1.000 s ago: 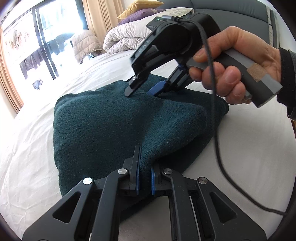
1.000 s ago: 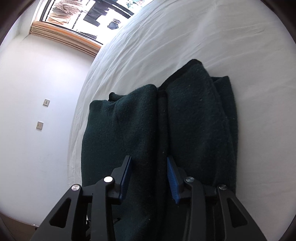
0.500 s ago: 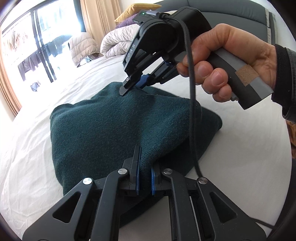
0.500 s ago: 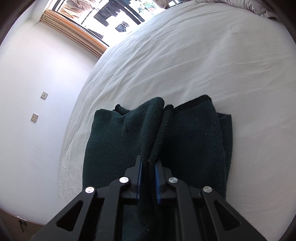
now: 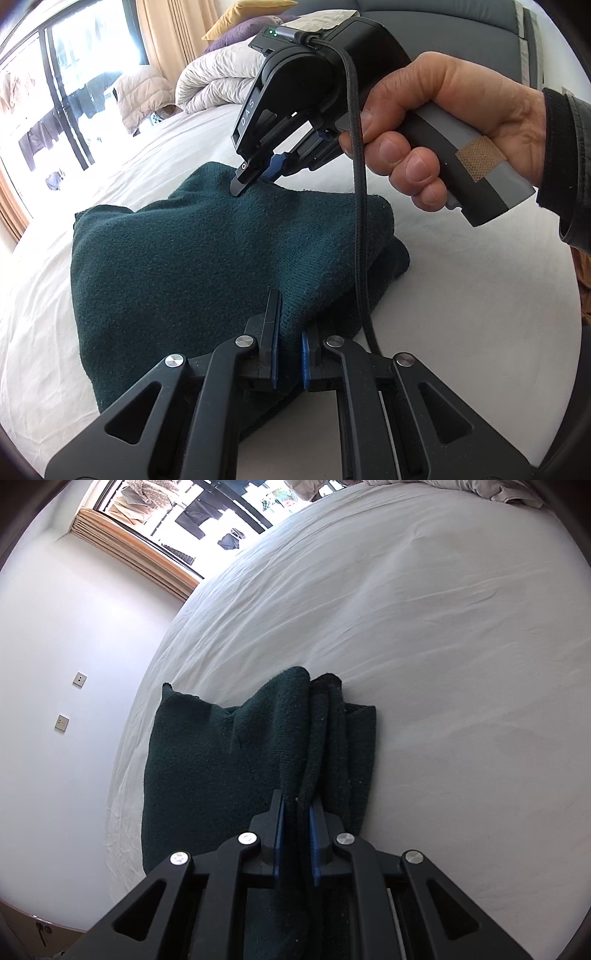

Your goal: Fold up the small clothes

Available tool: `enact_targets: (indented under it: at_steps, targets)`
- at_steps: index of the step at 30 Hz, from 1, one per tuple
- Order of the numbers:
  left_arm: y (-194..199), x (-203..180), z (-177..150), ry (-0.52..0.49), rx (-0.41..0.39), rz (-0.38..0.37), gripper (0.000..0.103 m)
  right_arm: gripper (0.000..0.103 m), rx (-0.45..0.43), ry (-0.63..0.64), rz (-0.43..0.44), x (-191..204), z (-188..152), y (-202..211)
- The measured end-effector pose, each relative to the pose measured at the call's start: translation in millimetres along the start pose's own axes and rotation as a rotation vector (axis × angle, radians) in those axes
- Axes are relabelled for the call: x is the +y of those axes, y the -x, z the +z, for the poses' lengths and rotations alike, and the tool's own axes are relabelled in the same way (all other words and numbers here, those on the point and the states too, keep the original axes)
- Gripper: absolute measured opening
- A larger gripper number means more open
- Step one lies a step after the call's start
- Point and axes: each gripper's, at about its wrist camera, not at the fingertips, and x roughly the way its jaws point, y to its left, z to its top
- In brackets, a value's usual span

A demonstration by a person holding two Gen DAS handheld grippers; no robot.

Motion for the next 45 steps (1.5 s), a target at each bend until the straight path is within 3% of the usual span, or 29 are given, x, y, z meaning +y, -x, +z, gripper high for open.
enact_targets:
  at_steps: [12, 16, 19, 23, 26, 28, 33, 34, 35, 36, 45]
  targets:
    - [1, 9, -3, -0.013, -0.002, -0.03, 0.008, 0.011, -0.035, -0.025, -0.014, -11, -12, -8]
    - [27, 28, -10, 0.044, -0.041, -0.064, 0.012, 0.012, -0.064, -0.065, 0.046, -19, -17, -7]
    - [56, 54, -21, 0.092, -0.094, -0.085, 0.016, 0.021, -0.063, -0.109, 0.058, -19, -21, 4]
    - [67, 110, -15, 0.202, -0.134, -0.02, 0.016, 0.031, -0.142, -0.017, -0.082, 12, -34, 38]
    - [49, 149, -2, 0.283, -0.097, -0.001, 0.016, 0.031, -0.157, 0.051, 0.007, 44, -48, 51]
    - [33, 161, 2, 0.308, -0.067, -0.005, 0.016, 0.031, -0.123, 0.118, 0.036, 66, -59, 45]
    - [5, 138, -10, 0.252, 0.006, -0.008, 0.016, 0.024, -0.002, 0.177, -0.05, 69, -91, 11]
    - [1, 134, -13, 0.243, 0.014, -0.004, 0.016, 0.02, 0.001, 0.156, -0.056, 61, -94, 9]
    - [-1, 129, -17, 0.238, 0.017, -0.007, 0.016, 0.006, -0.007, 0.133, -0.058, 54, -96, 10]
    - [-3, 124, -21, 0.237, 0.024, -0.012, 0.016, 0.0, -0.019, 0.116, -0.067, 48, -99, 13]
    - [2, 93, -41, 0.177, 0.029, 0.009, 0.016, 0.0, -0.063, 0.092, -0.085, 22, -111, 20]
